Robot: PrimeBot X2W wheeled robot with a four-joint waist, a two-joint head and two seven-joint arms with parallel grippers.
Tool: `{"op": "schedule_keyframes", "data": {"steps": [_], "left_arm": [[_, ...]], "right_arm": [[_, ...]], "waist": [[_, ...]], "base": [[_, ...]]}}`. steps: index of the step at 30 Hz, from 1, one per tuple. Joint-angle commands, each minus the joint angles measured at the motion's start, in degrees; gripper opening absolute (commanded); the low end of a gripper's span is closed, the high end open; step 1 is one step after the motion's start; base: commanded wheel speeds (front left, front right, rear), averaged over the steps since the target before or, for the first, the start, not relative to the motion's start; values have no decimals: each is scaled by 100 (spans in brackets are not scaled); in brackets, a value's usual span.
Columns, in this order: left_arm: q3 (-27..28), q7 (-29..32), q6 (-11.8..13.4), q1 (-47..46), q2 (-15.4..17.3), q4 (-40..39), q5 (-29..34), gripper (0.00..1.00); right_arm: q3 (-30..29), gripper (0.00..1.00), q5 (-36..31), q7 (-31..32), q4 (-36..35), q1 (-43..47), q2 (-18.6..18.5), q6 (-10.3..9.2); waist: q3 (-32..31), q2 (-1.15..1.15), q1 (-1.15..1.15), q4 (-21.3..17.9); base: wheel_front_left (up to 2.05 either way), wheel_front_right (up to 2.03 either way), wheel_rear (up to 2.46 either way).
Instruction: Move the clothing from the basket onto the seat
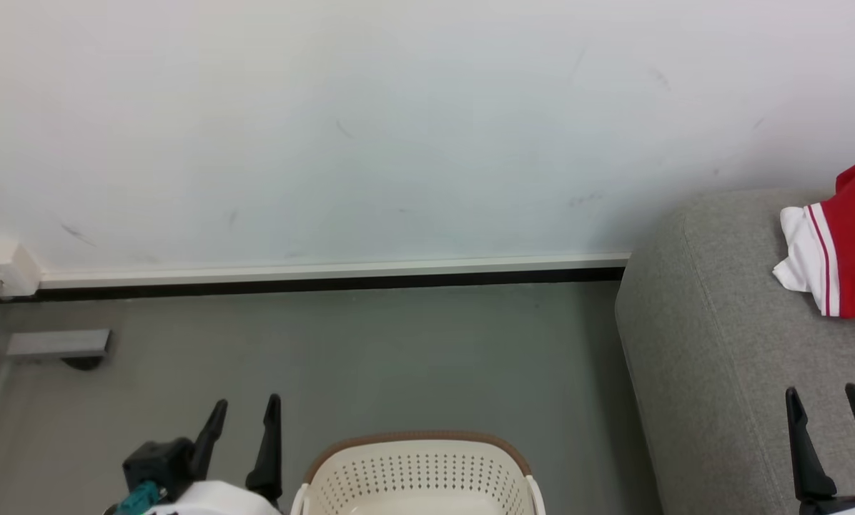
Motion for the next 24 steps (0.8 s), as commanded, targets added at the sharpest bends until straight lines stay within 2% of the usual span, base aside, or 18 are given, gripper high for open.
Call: {"op": "schedule_keyframes", "data": {"steps": [1,4,6,15,24], "left_arm": [[46,-1,-18,91,-16,16,107,100],[170,-1,-87,279,-94,53,260,100],[139,-2,-221,352,-64,81,469,100],[743,-2,-279,737,-426,37,884,100],[1060,-2,-688,871,-704,32,1353,100]], "right_arm": [[-14,100,-49,-1,-46,82,5,-13],[31,100,-59,-1,-84,293,137,-13],[42,100,-70,-1,-107,394,216,-13],[340,100,-120,-1,-94,805,576,-13],[387,100,-105,-1,-126,857,666,-13]], "waist": [[-51,0,1,7],[-160,0,1,24],[-202,0,1,38],[-372,0,1,120],[-415,0,1,170]], "base": [[0,0,0],[0,0,0],[0,0,0],[0,0,0],[0,0,0]]}}
